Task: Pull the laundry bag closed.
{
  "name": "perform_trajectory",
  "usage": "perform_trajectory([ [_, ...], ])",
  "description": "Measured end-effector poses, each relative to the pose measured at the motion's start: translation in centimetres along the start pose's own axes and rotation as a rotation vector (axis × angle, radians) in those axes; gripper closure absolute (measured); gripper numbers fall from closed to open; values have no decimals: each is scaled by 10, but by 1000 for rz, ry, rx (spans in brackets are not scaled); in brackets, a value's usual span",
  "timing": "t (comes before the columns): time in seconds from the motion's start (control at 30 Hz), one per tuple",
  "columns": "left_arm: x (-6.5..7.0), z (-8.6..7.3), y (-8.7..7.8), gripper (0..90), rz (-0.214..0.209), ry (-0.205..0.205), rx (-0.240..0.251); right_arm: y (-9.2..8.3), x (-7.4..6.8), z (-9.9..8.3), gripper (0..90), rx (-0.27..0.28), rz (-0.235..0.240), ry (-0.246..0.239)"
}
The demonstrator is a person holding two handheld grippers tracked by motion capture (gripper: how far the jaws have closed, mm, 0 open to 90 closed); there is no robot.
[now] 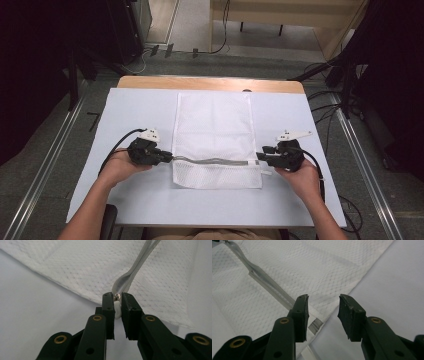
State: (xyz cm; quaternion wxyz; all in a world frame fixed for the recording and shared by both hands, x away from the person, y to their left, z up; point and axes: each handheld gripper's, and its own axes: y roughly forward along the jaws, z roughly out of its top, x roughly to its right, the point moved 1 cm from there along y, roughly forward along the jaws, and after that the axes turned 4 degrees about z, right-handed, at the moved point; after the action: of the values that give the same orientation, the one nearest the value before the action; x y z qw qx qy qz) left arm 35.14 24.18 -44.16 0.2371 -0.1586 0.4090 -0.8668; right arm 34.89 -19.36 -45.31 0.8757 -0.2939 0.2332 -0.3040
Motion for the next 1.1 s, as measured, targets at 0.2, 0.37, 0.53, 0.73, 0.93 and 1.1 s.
perform_trajectory([
  [0.2,-2,5,-2,809,-9,-29,16,3,-3,2,614,-6,4,-16],
  [0.37,-1,12,2,812,-32,-49,37,6,-8,5,626,2,21,-19],
  [0.53,1,15,13,808,-36,-29,7,8,-10,8,626,6,25,-27],
  [0.73,-1,16,25,784,-51,-29,-2,8,-9,8,630,9,24,-31],
  [0.93,-3,16,17,616,-68,-65,31,7,-14,10,630,23,40,-47],
  [1.1,-9,7,-6,546,-29,-123,66,8,-26,20,644,60,91,-73],
])
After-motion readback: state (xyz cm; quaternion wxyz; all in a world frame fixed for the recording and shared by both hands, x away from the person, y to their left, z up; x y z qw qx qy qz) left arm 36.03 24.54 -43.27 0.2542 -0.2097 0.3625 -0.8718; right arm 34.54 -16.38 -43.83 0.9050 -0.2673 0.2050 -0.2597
